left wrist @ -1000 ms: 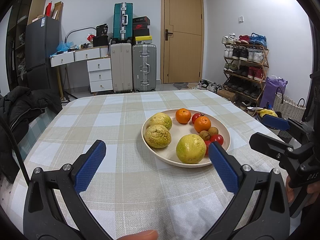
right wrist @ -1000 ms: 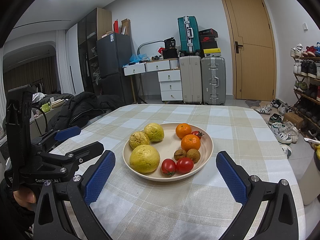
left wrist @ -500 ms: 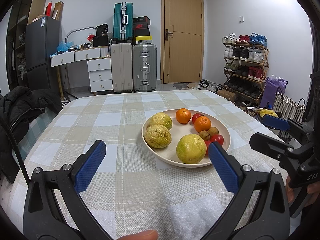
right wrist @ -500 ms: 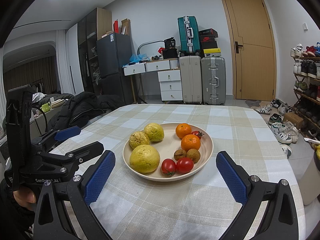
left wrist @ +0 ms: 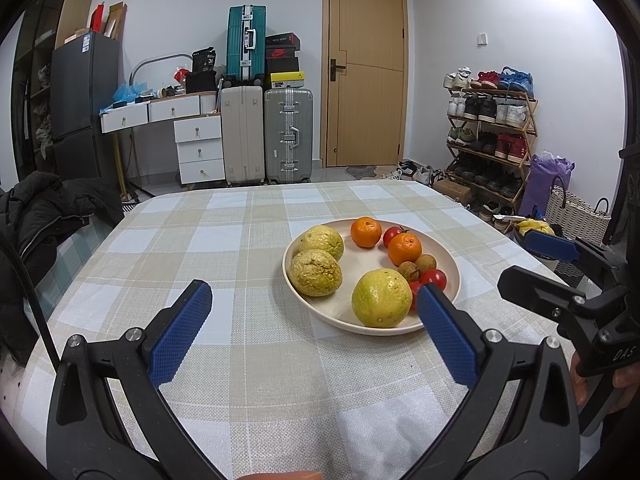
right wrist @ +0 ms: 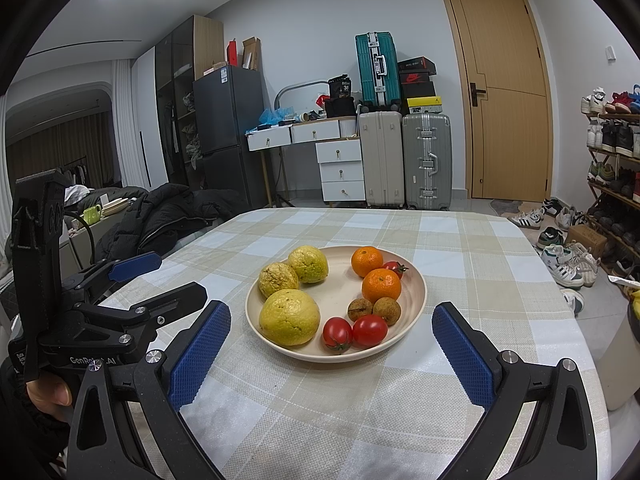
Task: Organize fruits
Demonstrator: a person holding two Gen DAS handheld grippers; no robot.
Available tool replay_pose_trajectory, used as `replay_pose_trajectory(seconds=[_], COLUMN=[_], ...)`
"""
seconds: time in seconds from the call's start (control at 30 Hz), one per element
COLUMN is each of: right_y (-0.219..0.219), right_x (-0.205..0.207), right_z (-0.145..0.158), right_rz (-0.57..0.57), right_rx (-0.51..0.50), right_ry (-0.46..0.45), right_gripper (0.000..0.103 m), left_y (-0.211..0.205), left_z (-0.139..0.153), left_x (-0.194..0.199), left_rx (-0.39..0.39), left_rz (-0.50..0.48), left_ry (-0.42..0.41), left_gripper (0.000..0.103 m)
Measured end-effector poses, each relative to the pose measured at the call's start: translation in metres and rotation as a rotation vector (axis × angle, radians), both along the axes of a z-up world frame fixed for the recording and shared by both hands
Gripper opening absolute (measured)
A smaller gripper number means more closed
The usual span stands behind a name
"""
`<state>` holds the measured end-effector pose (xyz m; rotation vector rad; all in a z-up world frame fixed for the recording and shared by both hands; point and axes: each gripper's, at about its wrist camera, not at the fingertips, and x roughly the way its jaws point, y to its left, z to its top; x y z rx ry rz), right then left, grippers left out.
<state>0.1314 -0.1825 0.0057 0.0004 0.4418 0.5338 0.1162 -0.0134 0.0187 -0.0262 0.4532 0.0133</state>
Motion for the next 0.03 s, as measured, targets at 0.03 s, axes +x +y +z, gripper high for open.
replay_pose_trajectory(seconds=[0.03], right_y=[0.0001], right_x=[-0.0002], right_z=[0.0002], right_rz=[0.000], right_rx=[0.000], right_ry=[0.000], right_gripper=[0.103], left_y=[-0.0008], left_z=[-0.0003], left_x=[0.0003], left_rx=[0.000], left_rz=[0.000], left_ry=[0.001], left_gripper=[0.102])
